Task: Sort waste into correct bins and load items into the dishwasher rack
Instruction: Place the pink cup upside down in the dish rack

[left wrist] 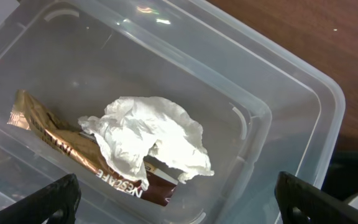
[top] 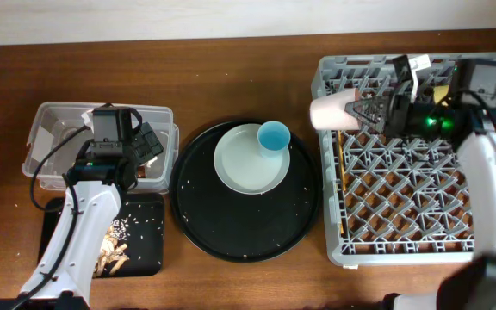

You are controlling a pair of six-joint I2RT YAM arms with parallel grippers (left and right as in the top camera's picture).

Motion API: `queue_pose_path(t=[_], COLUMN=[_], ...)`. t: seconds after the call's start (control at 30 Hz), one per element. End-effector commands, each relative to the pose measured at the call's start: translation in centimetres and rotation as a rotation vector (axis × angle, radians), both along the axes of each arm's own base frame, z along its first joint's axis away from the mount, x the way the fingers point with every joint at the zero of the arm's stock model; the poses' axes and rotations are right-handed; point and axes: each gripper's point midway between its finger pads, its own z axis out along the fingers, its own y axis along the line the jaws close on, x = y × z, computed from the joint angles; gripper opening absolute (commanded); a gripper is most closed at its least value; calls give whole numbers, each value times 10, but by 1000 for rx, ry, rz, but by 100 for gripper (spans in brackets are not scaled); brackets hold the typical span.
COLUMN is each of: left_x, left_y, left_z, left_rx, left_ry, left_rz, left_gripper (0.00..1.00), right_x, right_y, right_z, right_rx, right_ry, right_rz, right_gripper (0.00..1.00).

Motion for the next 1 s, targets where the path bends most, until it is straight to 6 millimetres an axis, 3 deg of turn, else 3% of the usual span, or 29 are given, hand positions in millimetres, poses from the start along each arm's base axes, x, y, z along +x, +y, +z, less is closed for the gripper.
queue_pose_path(t=[0.0,0.1,0.2,0.3,0.4,0.5,0.6,0.7,0.8,0.97], left_x=[0,0,0,0,0,0,0,0,0,0], left_y=[4,4,4,4,4,4,4,4,4,4], left_z=[3,3,3,3,3,3,3,3,3,3], left_rx=[18,18,18,18,18,18,18,18,18,18], left_ry=[-4,-4,-4,-4,-4,-4,-4,-4,-4,-4], left_rz=[-2,-2,-2,-2,-2,-2,-2,-2,-2,-2], left_gripper=[99,99,99,99,99,99,99,99,99,99], right_x=[20,41,46,43,42,41,37,35,27,12], right_y=[-27,-67,-79,-81,-76,-76,-72,-72,-80,-106], right_z=[-20,-73,-107,-122,-104,-107,-96,-121,-168,-178], right_rx=[182,222,136,72,174,165,279,251,60,50], right_ry=[7,124,211,283,244,239,166,212,373,492], right_rz=[21,-77,-134,-161,-128,-129,-88,-103,-178,-260], right_gripper=[4,4,4,4,4,4,4,4,4,5])
